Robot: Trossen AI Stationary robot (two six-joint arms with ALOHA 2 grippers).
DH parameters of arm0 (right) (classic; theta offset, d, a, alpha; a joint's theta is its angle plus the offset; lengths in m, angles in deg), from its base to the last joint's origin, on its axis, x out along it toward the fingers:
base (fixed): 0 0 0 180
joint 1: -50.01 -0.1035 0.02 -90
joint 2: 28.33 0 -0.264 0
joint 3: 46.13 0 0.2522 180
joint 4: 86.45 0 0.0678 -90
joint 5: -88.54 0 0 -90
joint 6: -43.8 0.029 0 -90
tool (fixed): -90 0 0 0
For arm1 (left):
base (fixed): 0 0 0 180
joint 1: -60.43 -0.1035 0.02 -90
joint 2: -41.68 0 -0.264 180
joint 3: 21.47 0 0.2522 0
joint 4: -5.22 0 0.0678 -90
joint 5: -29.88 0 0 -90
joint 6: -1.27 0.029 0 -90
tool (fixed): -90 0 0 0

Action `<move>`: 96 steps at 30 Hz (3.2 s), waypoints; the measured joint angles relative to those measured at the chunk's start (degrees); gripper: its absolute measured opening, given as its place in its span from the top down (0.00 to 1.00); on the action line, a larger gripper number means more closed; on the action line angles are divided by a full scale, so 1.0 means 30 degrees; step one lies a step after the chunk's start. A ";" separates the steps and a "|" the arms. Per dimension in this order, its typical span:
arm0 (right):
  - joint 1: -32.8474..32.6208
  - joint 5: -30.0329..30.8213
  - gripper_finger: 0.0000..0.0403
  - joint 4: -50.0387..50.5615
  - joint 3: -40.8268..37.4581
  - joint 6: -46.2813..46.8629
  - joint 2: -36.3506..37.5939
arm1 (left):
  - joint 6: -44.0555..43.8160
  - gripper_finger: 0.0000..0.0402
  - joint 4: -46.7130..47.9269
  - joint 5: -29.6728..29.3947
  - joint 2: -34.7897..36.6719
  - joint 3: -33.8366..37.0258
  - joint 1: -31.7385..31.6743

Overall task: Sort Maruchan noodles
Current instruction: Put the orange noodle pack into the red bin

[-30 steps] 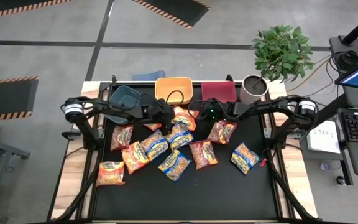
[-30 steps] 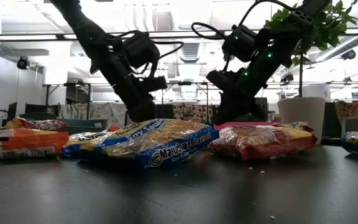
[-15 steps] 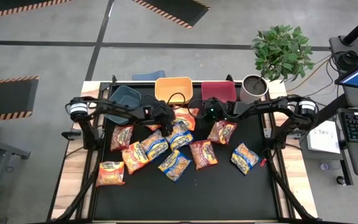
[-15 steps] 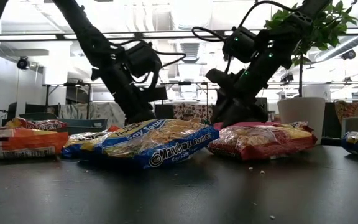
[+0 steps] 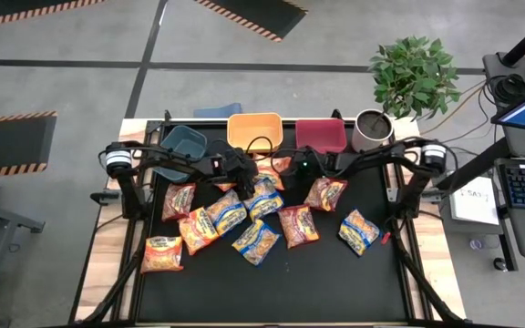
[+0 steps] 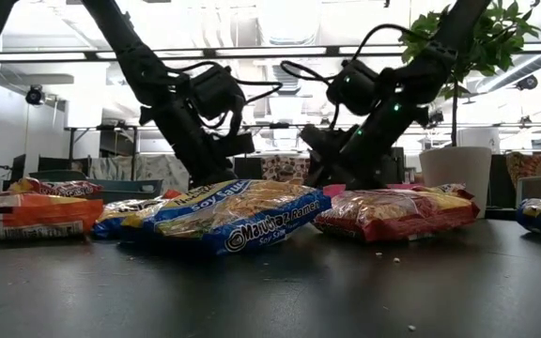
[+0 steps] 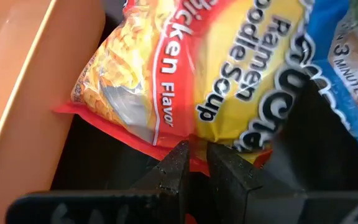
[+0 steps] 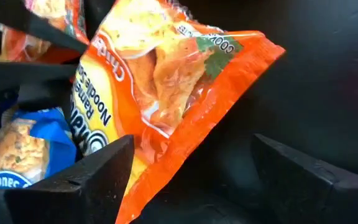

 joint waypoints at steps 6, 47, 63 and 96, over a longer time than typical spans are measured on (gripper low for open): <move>0.0000 -0.1169 0.23 -0.4656 0.0023 -0.0332 -0.1626 | 0.0000 0.89 -0.0117 0.0048 -0.0015 0.0034 0.0006; -0.0058 -0.0715 0.83 0.4590 0.3559 -0.2700 0.5253 | 0.3359 0.89 0.2948 0.0153 1.2162 0.2025 0.0015; 0.1116 0.5090 0.83 1.6128 1.2694 -0.5283 0.3178 | 0.2897 0.89 0.1757 0.0054 1.7985 0.4184 0.0015; 0.3505 0.3575 0.83 1.5264 1.7872 -0.5282 -0.2385 | 0.2994 0.89 0.1780 0.0014 1.8629 0.4503 0.0015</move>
